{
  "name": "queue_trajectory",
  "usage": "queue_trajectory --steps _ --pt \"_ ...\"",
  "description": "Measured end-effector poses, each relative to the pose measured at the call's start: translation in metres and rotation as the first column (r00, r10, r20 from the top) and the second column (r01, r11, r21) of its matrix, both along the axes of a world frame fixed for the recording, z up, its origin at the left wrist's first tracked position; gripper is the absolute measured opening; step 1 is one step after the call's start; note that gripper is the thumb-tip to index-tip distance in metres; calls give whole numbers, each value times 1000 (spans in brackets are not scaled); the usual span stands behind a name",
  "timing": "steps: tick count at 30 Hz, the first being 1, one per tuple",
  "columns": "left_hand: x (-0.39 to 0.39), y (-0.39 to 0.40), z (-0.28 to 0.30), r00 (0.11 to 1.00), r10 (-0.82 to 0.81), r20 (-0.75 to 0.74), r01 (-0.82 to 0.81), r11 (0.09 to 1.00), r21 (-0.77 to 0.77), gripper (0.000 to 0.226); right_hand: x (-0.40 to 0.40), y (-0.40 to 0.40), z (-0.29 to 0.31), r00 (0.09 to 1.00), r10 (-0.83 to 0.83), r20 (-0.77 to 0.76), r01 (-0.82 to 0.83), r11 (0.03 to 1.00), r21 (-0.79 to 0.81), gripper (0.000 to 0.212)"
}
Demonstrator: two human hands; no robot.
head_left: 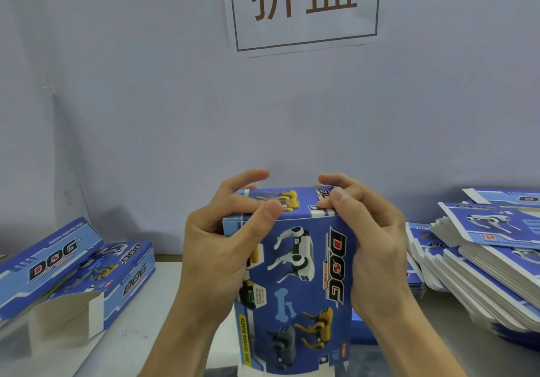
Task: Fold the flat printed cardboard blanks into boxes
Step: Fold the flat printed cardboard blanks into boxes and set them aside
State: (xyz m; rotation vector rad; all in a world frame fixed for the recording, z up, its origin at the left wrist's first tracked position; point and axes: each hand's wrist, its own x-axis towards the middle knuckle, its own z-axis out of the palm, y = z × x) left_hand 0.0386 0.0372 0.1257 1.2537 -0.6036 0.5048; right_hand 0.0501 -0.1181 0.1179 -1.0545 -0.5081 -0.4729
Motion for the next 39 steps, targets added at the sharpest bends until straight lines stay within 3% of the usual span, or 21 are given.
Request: queue_trajectory --steps 5,9,11,14,17,19,21,23,24,26,28,31,34,37,39 --pt "-1 7 2 996 37 80 -46 993 109 21 -2 -1 3 998 -57 -2 57 998 -24 25" --pt "3 17 3 992 114 57 -119 989 86 28 -2 4 4 942 -328 76 336 932 -136 27" --pt "5 23 4 973 228 40 -229 973 18 37 -4 8 6 863 -471 186 499 853 -156 24" --pt "12 30 3 932 346 -105 -362 897 -252 27 -8 14 10 744 -586 320 660 717 -223 18" --pt "20 31 -2 852 430 -300 -523 717 -460 20 -13 19 15 866 -444 230 498 724 -478 37" --pt "25 28 -6 802 436 -409 -598 606 -525 25 -16 26 14 933 -356 56 280 619 -734 50" --pt "30 24 -10 773 404 -489 -633 543 -552 25 -16 31 9 921 -373 -107 95 484 -870 57" --pt "33 16 -14 782 337 -525 -612 579 -539 25 -12 35 3 883 -395 -253 -8 528 -849 58" --pt "34 11 -16 798 292 -527 -576 629 -522 27 -10 35 0 859 -354 -370 -82 617 -782 63" --pt "33 -1 -21 849 164 -503 -440 747 -499 38 -4 37 -1 793 -170 -585 -222 813 -538 96" --pt "31 -10 -23 874 -13 -486 -247 848 -468 58 2 33 -3 787 -15 -617 -183 949 -257 104" --pt "26 -17 -24 804 -179 -567 -16 947 -321 77 16 11 -7 864 14 -502 -1 1000 26 74" --pt "27 -11 -29 768 -69 -637 -17 992 -128 80 22 -16 -8 895 1 -445 -5 1000 -8 57" --pt "33 4 -30 811 104 -575 -134 991 -10 86 25 -36 -11 909 -6 -417 -101 967 -234 55" --pt "31 11 -27 858 97 -505 -104 994 15 87 24 -39 -13 913 30 -406 -206 895 -395 62"
